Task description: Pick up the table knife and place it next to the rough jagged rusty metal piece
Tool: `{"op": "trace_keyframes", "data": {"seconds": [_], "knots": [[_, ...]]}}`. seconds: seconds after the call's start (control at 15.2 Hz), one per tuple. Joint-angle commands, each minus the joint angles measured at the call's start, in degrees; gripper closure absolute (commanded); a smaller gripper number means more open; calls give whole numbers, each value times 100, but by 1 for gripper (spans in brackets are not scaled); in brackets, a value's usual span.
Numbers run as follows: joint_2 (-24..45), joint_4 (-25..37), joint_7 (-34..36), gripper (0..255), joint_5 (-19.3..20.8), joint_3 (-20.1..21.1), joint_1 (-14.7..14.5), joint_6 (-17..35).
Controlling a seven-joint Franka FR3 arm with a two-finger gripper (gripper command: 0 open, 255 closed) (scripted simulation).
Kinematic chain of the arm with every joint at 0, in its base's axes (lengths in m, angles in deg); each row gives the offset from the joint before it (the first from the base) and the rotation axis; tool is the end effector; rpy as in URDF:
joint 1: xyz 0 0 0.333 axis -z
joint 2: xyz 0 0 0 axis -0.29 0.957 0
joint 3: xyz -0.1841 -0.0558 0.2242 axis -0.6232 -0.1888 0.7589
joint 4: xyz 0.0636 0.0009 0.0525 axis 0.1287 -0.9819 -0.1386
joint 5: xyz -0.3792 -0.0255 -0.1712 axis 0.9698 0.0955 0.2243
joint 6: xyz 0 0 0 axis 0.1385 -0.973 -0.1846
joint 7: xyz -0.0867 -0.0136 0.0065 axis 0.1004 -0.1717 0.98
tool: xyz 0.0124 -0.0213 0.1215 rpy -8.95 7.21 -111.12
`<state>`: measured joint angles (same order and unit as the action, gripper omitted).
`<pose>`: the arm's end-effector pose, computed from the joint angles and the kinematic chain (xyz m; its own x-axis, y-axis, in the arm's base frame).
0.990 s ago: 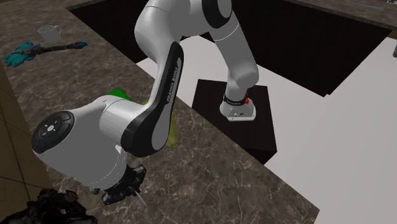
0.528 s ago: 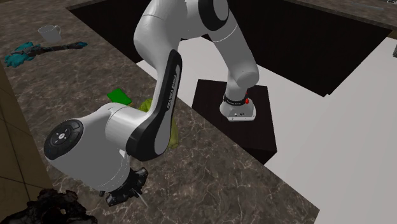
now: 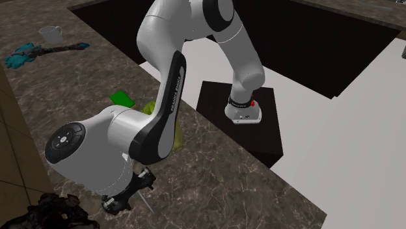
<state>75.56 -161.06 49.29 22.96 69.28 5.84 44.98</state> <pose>0.3320 0.5809 0.3207 0.8084 -0.5788 -0.1071 -0.5825 -0.8128 -0.0041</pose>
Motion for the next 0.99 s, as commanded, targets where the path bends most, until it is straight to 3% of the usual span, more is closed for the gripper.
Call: {"op": "trace_keyframes", "data": {"seconds": [0.0,0.13,0.4,0.92], "knots": [[0,0,0,0,0,0,0,0],[0,0,0,0,0,0,0,0],[-286,350,-175,0,-281,236,156,-557],[-286,349,-175,0,-281,236,156,-556]]}}
